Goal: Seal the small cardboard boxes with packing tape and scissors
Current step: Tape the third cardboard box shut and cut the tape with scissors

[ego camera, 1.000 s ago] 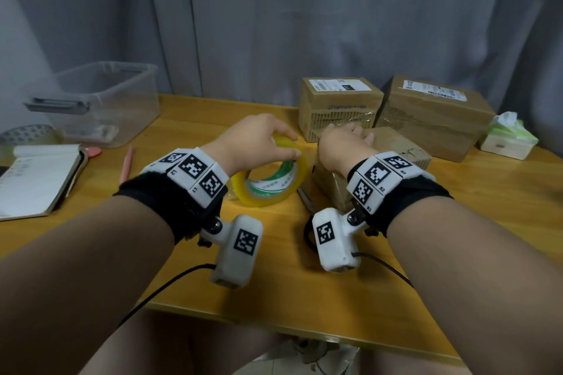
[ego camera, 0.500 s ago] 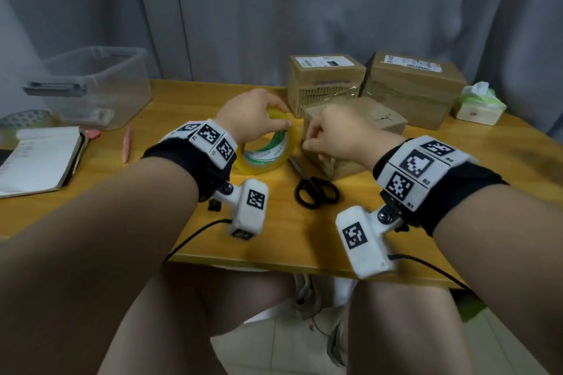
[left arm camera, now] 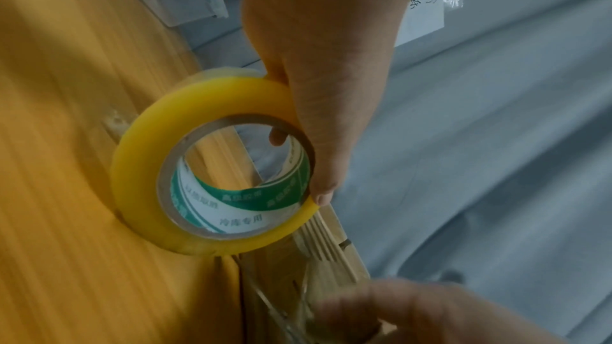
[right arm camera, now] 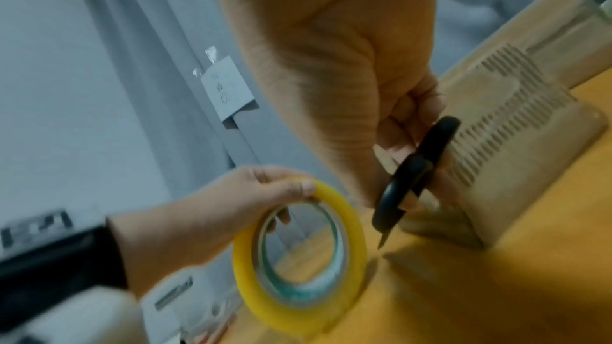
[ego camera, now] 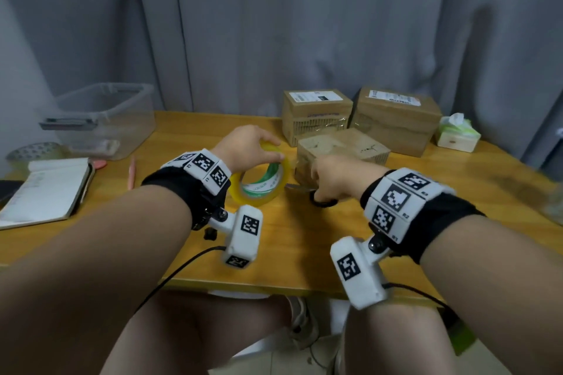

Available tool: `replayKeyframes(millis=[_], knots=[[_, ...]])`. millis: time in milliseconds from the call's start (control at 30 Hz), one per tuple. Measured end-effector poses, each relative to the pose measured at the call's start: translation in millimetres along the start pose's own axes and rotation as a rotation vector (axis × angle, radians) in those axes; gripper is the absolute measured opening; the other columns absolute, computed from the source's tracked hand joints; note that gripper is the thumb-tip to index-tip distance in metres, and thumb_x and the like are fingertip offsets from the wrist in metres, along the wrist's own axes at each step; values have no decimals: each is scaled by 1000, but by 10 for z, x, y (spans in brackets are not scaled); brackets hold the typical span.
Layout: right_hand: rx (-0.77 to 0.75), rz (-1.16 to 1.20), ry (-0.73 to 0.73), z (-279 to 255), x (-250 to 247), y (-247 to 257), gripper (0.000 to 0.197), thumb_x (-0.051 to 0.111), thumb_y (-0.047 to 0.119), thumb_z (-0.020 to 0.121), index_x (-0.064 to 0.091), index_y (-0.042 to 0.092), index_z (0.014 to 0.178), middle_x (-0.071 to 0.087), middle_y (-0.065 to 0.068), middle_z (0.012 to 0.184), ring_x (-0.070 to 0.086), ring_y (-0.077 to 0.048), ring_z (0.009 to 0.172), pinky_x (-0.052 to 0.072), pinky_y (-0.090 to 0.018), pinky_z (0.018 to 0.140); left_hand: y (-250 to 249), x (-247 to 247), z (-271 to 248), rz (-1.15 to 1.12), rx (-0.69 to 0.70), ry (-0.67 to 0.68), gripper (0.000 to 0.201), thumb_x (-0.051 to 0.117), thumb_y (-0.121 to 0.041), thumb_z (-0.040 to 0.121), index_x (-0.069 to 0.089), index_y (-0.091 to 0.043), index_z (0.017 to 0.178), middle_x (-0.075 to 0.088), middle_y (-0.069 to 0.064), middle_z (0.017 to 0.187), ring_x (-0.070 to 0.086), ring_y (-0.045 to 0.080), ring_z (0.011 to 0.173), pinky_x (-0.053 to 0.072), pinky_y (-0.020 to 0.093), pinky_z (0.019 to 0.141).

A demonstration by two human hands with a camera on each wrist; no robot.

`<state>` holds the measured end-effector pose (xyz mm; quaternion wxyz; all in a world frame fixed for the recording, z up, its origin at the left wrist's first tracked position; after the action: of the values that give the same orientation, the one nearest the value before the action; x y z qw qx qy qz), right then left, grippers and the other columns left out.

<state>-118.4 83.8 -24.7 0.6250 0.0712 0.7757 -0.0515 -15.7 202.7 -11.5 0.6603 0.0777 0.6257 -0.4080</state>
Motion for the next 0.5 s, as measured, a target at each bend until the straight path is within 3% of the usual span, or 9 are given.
replayKeyframes(millis=[67, 167, 300, 367, 433, 500], knots=[[26, 27, 35, -72, -138, -146, 11, 61, 12, 79, 67, 4, 84, 58, -7, 70, 54, -24, 61, 43, -27, 53, -25, -18, -7, -23, -11, 19, 41, 70, -42, 81, 67, -21, 116, 62, 3, 125, 54, 18, 117, 38, 22, 90], [58, 168, 147, -199, -211, -334, 19, 71, 24, 83, 72, 11, 98, 67, -2, 74, 64, -18, 70, 50, -26, 59, -58, -32, -7, -7, -31, 72, 41, 69, -43, 82, 67, -20, 116, 63, 3, 123, 55, 19, 114, 40, 24, 88], [93, 251, 200, -323, -160, -499, 44, 64, 46, 86, 67, 11, 111, 61, 0, 75, 53, -14, 69, 39, -21, 58, -127, -53, 19, 107, -49, 141, 35, 67, -42, 83, 64, -19, 110, 60, 3, 96, 53, 17, 88, 40, 26, 72], [133, 409, 254, -369, -82, -568, 58, 60, 56, 84, 63, 8, 116, 59, -4, 82, 51, -16, 72, 38, -23, 59, -173, -64, 40, 131, -61, 176, 31, 67, -39, 82, 61, -17, 104, 56, -1, 88, 53, 18, 83, 40, 27, 68], [125, 608, 315, -423, -8, -533, 58, 59, 57, 83, 60, 10, 114, 57, -7, 87, 50, -17, 74, 38, -24, 60, -223, -40, 64, 129, -64, 216, 29, 66, -37, 81, 58, -15, 99, 56, -2, 83, 55, 19, 83, 43, 29, 67], [76, 741, 220, -408, -42, -469, 50, 66, 53, 80, 61, 11, 108, 59, -7, 83, 51, -15, 69, 39, -23, 57, -258, -1, 76, 122, -62, 247, 32, 67, -38, 81, 55, -14, 99, 58, -2, 83, 55, 18, 79, 42, 29, 64]])
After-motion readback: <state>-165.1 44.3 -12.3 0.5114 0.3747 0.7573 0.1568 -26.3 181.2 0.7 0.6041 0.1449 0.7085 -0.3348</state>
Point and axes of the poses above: each hand's wrist, its own z-axis towards the middle knuckle, its own x-axis out of the palm, y = z × x, the point moved 6 cm from there along z, towards the middle knuckle
